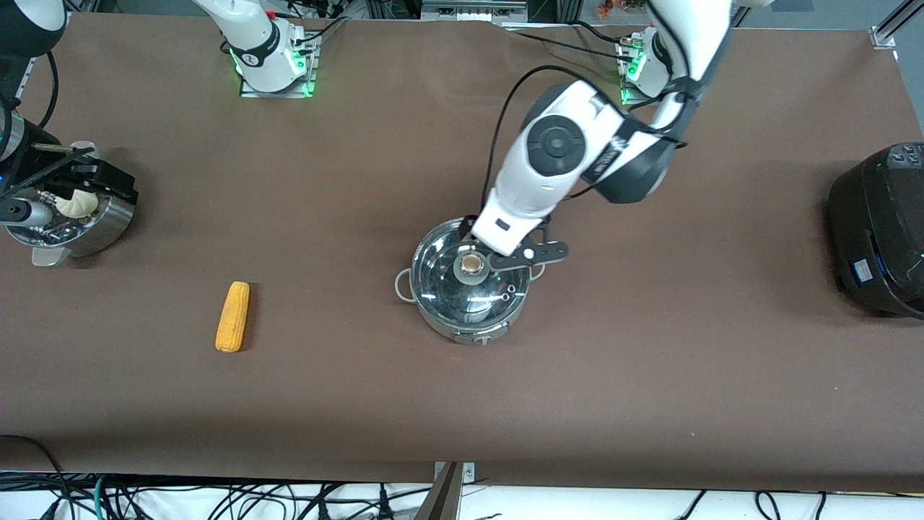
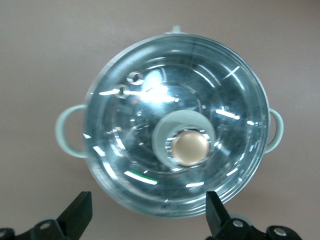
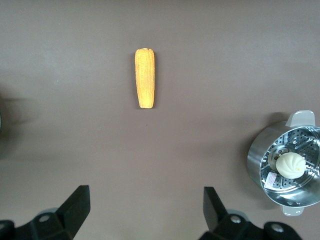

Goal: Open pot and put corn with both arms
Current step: 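Reach the left gripper over the pot and lower onto the lid knob, then grasp the lid knob with the left gripper while the right gripper reaches the corn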

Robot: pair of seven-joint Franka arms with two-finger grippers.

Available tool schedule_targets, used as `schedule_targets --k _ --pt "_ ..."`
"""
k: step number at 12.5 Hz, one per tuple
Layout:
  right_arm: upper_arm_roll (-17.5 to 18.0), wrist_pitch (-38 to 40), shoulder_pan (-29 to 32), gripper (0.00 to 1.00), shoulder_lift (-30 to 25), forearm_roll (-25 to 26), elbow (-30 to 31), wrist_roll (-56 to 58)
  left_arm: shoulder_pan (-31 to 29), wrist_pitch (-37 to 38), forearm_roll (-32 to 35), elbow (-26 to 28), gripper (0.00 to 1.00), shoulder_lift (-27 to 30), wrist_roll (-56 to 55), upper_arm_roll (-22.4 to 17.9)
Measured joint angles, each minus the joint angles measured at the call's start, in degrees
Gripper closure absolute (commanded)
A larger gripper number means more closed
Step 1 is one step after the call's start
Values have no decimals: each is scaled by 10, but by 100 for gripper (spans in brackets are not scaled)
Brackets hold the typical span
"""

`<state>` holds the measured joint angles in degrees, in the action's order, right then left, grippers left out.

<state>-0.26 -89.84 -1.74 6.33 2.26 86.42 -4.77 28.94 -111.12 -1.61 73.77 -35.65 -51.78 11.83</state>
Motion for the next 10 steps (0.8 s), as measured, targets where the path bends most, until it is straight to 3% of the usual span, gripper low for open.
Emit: schedule_targets --k 3,7,10 --pt "0 -1 0 0 2 0 0 0 25 -8 24 -70 0 -63 -28 -10" --pt "-2 -30 2 0 32 0 0 0 51 -20 26 -93 1 -91 -31 -45" --pt "-4 -67 5 0 64 12 1 0 52 -35 26 -94 13 -100 -31 -49"
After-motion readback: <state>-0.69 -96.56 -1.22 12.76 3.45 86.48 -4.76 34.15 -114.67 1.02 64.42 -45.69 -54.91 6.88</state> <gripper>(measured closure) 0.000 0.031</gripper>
